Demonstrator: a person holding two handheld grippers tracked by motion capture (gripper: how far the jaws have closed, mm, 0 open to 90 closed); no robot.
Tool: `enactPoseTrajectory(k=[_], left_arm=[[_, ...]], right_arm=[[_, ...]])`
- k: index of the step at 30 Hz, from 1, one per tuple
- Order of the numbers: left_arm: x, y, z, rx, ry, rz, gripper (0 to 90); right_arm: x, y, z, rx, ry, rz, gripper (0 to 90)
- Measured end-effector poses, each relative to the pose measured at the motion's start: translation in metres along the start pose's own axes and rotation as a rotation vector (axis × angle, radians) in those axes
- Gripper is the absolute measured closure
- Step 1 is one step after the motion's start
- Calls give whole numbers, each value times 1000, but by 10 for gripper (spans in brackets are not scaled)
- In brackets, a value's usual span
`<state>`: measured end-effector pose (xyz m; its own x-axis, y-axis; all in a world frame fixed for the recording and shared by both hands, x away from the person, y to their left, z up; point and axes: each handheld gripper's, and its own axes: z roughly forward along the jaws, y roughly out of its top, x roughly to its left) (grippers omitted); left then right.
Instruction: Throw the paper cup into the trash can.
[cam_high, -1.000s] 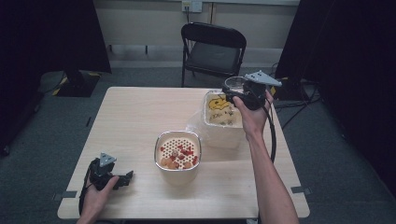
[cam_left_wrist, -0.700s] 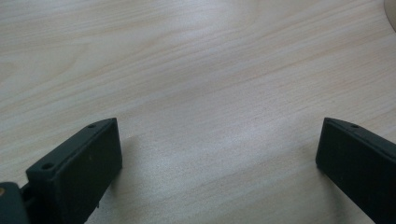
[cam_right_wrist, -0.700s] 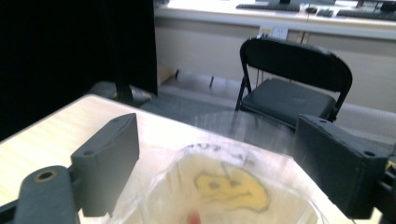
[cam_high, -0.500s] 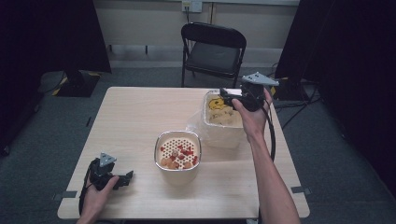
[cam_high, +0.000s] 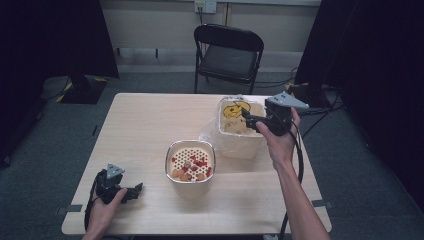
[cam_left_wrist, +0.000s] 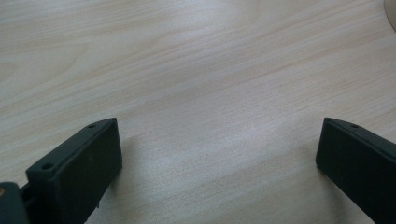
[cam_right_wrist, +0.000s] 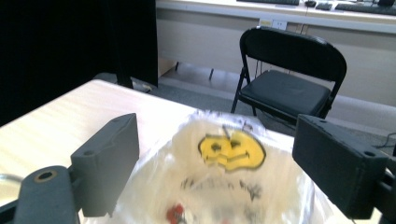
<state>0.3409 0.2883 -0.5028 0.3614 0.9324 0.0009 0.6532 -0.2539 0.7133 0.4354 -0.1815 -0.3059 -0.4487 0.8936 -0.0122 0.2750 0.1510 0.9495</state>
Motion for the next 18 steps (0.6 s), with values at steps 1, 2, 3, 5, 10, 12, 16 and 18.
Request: enactPoseTrajectory(k=[1,2,3,5,10,12,16,18], left_arm=[[0,0,0,0,0,0,0],[0,0,0,0,0,0,0],[0,0,0,0,0,0,0],[0,0,0,0,0,0,0],[0,0,0,0,0,0,0],[0,0,0,0,0,0,0],[0,0,0,0,0,0,0],[0,0,0,0,0,0,0]], right_arm=[[0,-3,-3,0,-2,-4,142],[-1,-7,-6,-4,-12,2,141],[-1,-10,-8,-3,-17,9,141],[-1,-18,-14,-5,-16,14,141],[5,-37,-29,19,-22,6,143],[7,-45,-35,32,-27,-4,144],[11,-66,-50,45,-18,20,143],[13,-79,-53,61,-2,29,141]])
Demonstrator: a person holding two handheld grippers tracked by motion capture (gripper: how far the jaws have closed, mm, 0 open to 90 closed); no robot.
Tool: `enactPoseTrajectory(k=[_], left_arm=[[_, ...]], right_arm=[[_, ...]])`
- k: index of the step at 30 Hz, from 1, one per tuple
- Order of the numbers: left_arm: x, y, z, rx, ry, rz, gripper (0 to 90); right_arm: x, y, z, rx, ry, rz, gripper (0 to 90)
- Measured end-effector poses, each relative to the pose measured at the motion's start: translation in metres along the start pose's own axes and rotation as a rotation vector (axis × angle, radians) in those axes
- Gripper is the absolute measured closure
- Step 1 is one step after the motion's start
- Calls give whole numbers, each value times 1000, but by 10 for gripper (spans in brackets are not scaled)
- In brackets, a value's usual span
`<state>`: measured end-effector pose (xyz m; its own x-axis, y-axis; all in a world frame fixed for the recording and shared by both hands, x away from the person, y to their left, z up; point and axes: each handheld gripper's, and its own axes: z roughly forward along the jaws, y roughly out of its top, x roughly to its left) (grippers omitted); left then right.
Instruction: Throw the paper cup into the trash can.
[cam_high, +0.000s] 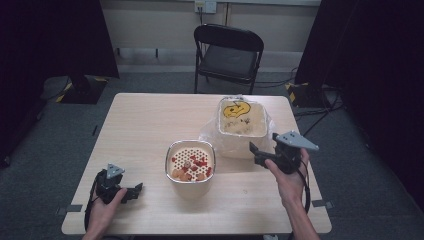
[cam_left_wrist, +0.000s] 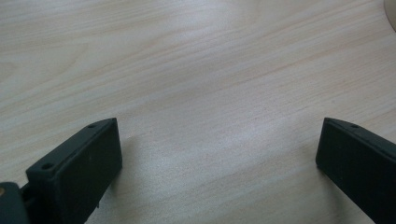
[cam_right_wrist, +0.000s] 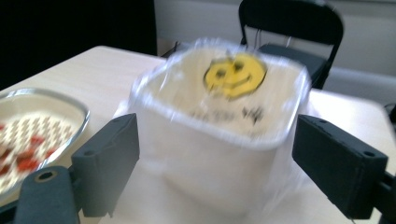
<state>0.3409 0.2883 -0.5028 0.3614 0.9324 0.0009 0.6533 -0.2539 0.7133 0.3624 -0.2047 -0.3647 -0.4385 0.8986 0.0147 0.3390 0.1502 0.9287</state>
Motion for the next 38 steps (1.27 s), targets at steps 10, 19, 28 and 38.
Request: enactPoseTrajectory(k=[10,19,28,38], left_arm=[[0,0,0,0,0,0,0],[0,0,0,0,0,0,0],[0,0,0,0,0,0,0],[0,0,0,0,0,4,0]], right_arm=[[6,-61,-4,117,4,-26,166],[-2,-110,3,266,0,-5,144],[-17,-133,7,355,-59,16,145],[-20,-142,9,364,-65,6,128]])
